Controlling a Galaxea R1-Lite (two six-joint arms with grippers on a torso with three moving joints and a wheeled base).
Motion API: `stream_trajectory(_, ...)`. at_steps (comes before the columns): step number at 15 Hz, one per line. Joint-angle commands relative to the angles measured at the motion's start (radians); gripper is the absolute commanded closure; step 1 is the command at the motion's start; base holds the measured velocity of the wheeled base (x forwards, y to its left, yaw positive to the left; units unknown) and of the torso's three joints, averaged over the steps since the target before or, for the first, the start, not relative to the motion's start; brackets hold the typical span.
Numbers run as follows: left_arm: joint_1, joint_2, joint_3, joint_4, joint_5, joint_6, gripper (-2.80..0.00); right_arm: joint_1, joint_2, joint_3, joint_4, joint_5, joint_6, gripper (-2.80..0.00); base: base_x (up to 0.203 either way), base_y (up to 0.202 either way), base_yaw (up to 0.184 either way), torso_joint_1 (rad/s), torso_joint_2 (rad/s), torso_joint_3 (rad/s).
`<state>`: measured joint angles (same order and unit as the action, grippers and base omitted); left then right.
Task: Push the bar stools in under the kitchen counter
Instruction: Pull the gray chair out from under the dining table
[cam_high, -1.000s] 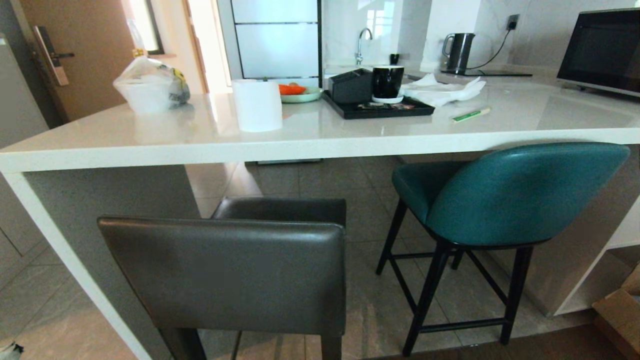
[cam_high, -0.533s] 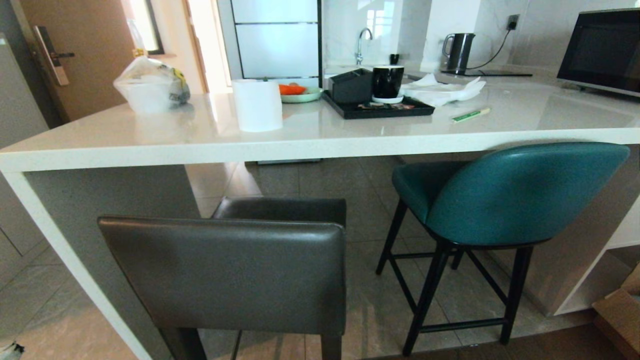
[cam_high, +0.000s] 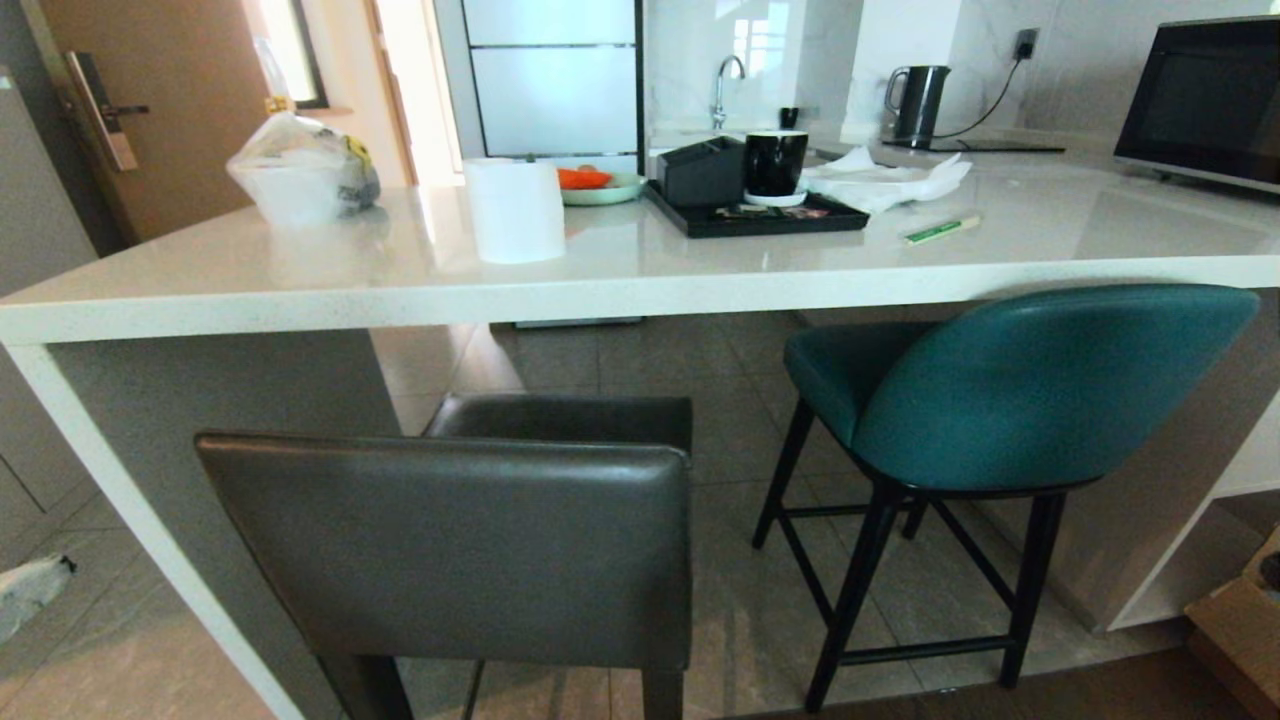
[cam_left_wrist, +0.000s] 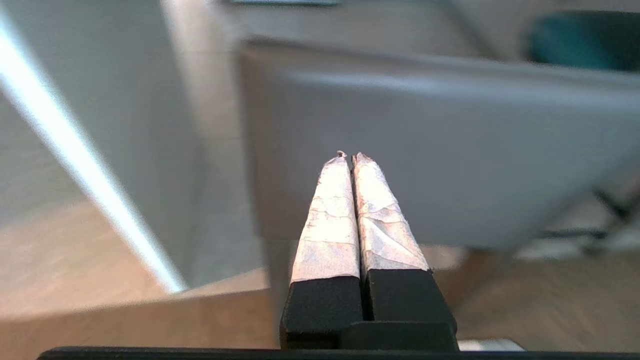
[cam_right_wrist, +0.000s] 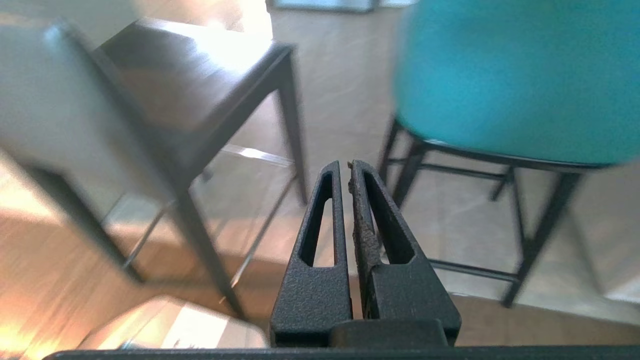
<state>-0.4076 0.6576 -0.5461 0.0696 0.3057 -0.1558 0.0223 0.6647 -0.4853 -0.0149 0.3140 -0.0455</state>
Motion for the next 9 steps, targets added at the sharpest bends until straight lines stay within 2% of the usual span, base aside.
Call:
stream_trajectory(1, 0.091, 0.105, -0.042, 0.000, 0.000, 0.010, 0.00, 0.051, 0.043, 0.002, -0.001, 0.001, -0.002, 0.00, 0.000, 0.000, 0.000, 0.000, 0.00, 0.000)
stream_trajectory(3, 0.265, 0.167, -0.089, -0.001, -0.037, 0.032, 0.00, 0.109, 0.061, 0.004, 0.000, 0.003, -0.013, 0.00, 0.000, 0.000, 0.000, 0.000, 0.00, 0.000)
stream_trajectory(4, 0.375, 0.192, -0.109, -0.002, -0.090, 0.039, 0.00, 0.154, 0.083, 0.004, 0.001, -0.001, -0.030, 0.00, 0.000, 0.000, 0.000, 0.000, 0.00, 0.000)
stream_trajectory(5, 0.500, 0.210, -0.118, -0.008, -0.176, 0.051, 0.00, 0.173, 0.110, 0.003, 0.001, -0.003, -0.050, 0.00, 0.000, 0.000, 0.000, 0.000, 0.00, 0.000)
stream_trajectory(7, 0.746, 0.227, -0.105, -0.040, -0.395, 0.107, 0.00, 0.189, 0.127, 0.007, 0.006, -0.004, -0.060, 0.00, 0.000, 0.000, 0.000, 0.000, 0.00, 0.000)
stream_trajectory(9, 1.034, 0.256, -0.064, -0.104, -0.703, 0.192, 0.00, 0.271, 0.149, 0.046, 0.014, -0.004, -0.061, 0.00, 0.000, 0.000, 0.000, 0.000, 0.00, 0.000)
